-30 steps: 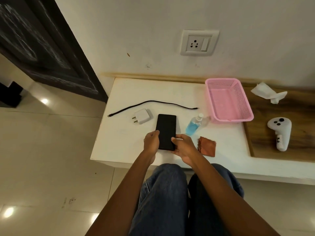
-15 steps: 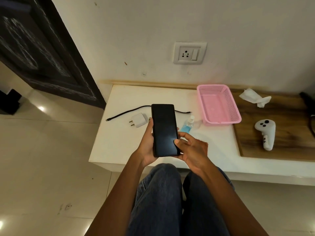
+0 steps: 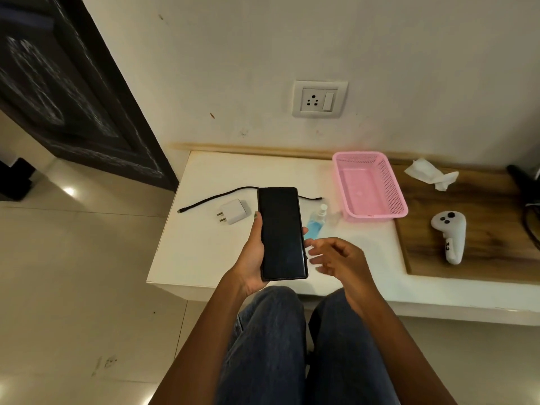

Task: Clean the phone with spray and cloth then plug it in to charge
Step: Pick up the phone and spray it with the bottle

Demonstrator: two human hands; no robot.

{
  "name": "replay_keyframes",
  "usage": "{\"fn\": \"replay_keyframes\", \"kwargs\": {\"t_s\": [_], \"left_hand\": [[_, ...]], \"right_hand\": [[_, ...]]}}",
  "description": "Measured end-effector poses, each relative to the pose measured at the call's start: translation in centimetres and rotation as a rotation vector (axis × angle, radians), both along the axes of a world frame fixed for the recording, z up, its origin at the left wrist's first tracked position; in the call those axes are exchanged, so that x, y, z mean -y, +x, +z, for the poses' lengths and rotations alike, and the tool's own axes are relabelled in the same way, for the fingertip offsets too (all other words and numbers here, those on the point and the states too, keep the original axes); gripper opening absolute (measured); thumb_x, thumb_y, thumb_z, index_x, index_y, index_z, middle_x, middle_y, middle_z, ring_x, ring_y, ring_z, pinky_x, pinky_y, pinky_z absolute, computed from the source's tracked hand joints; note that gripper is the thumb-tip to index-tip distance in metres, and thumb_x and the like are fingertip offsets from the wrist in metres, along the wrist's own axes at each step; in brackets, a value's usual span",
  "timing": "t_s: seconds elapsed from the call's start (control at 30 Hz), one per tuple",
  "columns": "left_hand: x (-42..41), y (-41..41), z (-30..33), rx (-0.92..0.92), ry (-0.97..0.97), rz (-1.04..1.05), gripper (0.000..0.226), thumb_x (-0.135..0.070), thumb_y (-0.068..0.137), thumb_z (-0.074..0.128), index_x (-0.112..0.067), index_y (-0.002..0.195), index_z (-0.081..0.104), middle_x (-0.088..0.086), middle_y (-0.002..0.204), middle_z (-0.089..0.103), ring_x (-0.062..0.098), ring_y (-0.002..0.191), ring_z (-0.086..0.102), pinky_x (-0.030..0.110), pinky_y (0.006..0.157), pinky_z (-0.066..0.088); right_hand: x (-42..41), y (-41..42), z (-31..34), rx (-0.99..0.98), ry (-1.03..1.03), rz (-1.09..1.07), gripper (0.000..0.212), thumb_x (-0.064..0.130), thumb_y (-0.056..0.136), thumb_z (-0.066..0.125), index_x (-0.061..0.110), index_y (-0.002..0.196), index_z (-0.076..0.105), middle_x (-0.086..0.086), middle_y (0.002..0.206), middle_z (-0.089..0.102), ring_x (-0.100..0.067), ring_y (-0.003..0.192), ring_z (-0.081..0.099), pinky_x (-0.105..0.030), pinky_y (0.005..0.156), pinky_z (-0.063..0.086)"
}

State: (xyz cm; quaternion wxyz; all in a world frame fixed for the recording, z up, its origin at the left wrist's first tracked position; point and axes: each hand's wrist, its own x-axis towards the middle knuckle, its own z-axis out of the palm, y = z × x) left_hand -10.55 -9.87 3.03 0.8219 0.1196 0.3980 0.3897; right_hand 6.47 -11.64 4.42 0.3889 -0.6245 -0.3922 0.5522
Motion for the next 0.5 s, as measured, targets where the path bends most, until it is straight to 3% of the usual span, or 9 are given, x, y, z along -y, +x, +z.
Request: {"fn": "replay_keyframes", "kwargs": {"t_s": [0.13, 0.23, 0.33, 0.43, 0.5], "left_hand": [[-0.2, 0.0, -0.2, -0.010, -0.014, -0.009, 0.067, -0.071, 0.085, 0.030, -0.023, 0.100, 0.075, 0.006, 0.116, 0.069, 0.025, 0.111, 0.063, 0.045, 0.099, 0.047], [-0.1, 0.0, -0.6, -0.041, -0.003, 0.005, 0.046, -0.055, 0.089, 0.046, -0.020, 0.099, 0.075, 0.008, 0.118, 0.068, 0.027, 0.111, 0.063, 0.044, 0.095, 0.049], [-0.1, -0.1, -1.1, -0.087, 0.015, 0.000, 0.035, -0.042, 0.093, 0.048, -0.021, 0.097, 0.075, 0.009, 0.117, 0.069, 0.029, 0.112, 0.062, 0.046, 0.098, 0.047], [-0.1, -0.2, -1.3, -0.118, 0.008, -0.002, 0.036, -0.041, 0.095, 0.045, -0.022, 0.097, 0.076, 0.009, 0.115, 0.069, 0.030, 0.112, 0.062, 0.048, 0.101, 0.045], [-0.1, -0.2, -1.4, -0.128, 0.008, 0.015, 0.036, -0.040, 0.095, 0.046, -0.019, 0.100, 0.075, 0.009, 0.116, 0.069, 0.030, 0.112, 0.062, 0.048, 0.101, 0.045]], "right_hand": [[-2.5, 1.9, -1.6, 0.224, 0.085, -0.201, 0.008, 0.021, 0.090, 0.059, 0.027, 0.095, 0.058, 0.004, 0.096, 0.064, -0.009, 0.075, 0.063, -0.007, 0.056, 0.048], [-4.8, 2.4, -3.0, 0.312, 0.113, -0.104, 0.035, 0.019, 0.087, 0.063, 0.020, 0.119, 0.049, -0.001, 0.118, 0.054, -0.014, 0.098, 0.055, -0.022, 0.079, 0.048], [-6.5, 1.8, -4.1, 0.345, 0.116, 0.061, 0.058, 0.016, 0.083, 0.068, 0.015, 0.132, 0.038, -0.006, 0.138, 0.042, -0.021, 0.117, 0.047, -0.032, 0.096, 0.044], [-7.4, 0.8, -5.1, 0.342, 0.107, 0.122, 0.062, 0.019, 0.082, 0.069, 0.014, 0.135, 0.036, -0.008, 0.143, 0.040, -0.025, 0.127, 0.043, -0.043, 0.106, 0.039], [-7.7, 0.2, -5.3, 0.310, 0.107, 0.109, 0.056, 0.020, 0.085, 0.066, 0.010, 0.133, 0.039, -0.011, 0.138, 0.046, -0.026, 0.124, 0.046, -0.042, 0.105, 0.040]]}}
